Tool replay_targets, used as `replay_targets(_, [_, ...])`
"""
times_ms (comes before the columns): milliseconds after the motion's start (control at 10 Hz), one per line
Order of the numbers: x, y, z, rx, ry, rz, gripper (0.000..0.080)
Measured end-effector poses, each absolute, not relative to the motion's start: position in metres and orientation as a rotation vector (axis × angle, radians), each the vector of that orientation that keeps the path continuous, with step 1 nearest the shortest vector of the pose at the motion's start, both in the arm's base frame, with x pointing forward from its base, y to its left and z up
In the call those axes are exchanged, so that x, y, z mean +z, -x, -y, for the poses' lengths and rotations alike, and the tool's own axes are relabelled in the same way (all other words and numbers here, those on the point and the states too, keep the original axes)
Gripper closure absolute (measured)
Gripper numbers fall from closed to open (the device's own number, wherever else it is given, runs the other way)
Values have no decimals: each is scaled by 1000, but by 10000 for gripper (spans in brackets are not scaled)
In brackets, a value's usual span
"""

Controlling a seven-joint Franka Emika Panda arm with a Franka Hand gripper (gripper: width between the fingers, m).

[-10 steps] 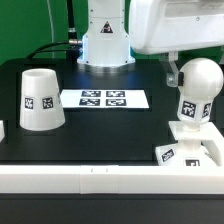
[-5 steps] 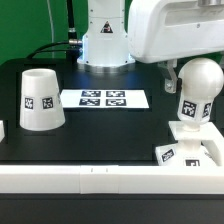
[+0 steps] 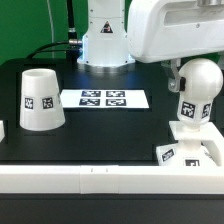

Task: Assemble lamp

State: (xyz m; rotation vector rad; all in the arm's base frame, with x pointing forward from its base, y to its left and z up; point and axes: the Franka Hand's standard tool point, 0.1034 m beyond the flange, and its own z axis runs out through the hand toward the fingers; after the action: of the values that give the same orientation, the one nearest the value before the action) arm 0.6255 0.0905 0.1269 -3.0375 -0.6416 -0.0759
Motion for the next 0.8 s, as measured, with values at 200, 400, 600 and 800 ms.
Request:
replay_targets(200, [127,-625,-91,-114,3065,287,223])
replay_targets(400, [126,-625,-89,-176,3064,1,222])
replay_targets(600, [126,-625,-86,-198,3028,-302,222])
replay_targets(800, [126,-626,-83,-198,2967,-552,222])
